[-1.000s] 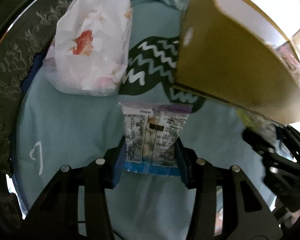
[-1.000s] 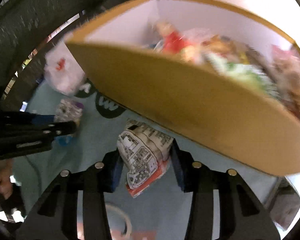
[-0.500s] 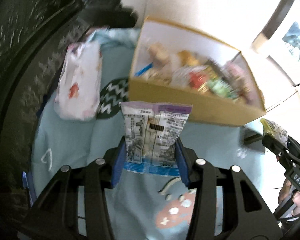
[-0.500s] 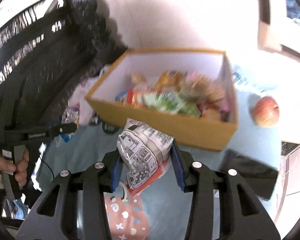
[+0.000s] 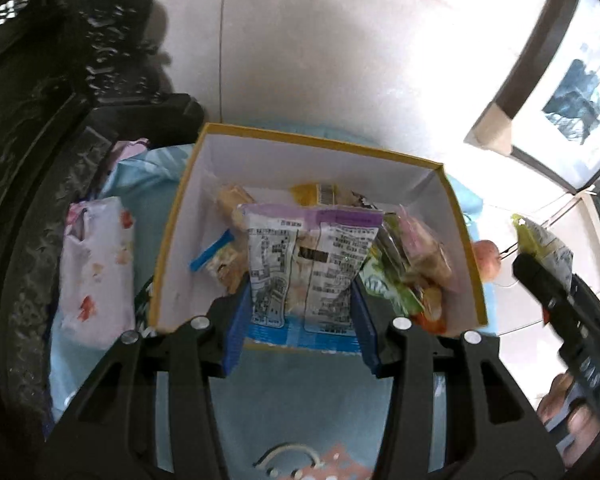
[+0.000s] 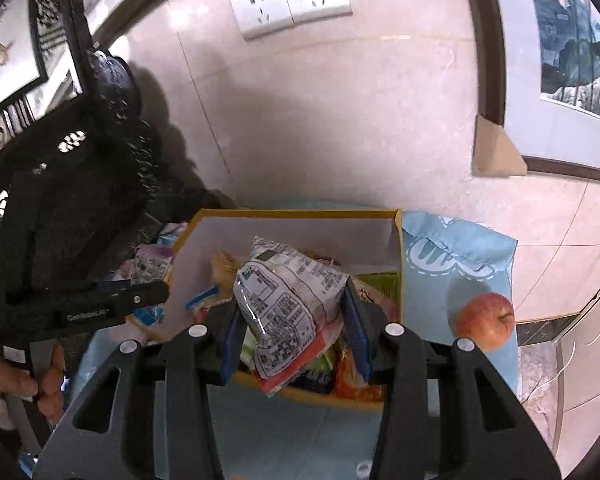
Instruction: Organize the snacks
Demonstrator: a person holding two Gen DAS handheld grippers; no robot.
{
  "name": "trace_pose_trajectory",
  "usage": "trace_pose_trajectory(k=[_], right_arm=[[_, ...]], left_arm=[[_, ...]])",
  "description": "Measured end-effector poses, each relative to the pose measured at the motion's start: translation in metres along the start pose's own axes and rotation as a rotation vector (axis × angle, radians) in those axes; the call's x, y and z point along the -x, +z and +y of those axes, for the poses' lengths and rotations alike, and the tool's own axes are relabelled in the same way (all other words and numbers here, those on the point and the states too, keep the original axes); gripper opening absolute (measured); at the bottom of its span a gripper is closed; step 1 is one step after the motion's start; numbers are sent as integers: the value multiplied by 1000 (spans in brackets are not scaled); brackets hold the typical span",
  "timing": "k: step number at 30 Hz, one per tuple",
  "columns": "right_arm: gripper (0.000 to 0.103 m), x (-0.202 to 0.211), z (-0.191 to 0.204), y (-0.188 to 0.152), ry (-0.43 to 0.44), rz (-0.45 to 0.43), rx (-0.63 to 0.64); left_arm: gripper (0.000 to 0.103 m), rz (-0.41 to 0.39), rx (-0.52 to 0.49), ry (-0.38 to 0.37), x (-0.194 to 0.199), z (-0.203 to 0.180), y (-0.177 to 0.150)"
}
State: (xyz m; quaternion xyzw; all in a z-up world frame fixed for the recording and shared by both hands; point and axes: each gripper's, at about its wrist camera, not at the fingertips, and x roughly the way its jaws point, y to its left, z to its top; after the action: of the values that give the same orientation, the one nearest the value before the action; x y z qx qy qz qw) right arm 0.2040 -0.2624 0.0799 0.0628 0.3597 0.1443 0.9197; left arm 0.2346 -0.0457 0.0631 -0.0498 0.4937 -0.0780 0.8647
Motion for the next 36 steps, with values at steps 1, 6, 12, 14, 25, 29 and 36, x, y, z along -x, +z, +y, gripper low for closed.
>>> trace_pose_trajectory(k=[1,6,12,14,25,29,36], right_arm=[[45,-9,2,1,-5,6,2],[51,-44,1,-3,-72,56,30],[57,-49,3,-7,-60,56,40],[57,-47,5,-8,-51,61,42],[62,4,27,-21,-17,51,79],[64,25,33,-28,-7,36,90],[65,55,38,-39,-6,14,94]], left_arm=[[47,10,2,8,-8,-1,3],[56,56,28,44,-44,-2,8],[90,38,29,107,-51,1,6],[91,54,37,119,-52,4,4],[101,8,26,154,3,3,-16],[101,21,39,136,24,0,-26],[101,-4,35,131,53,-7,-44]])
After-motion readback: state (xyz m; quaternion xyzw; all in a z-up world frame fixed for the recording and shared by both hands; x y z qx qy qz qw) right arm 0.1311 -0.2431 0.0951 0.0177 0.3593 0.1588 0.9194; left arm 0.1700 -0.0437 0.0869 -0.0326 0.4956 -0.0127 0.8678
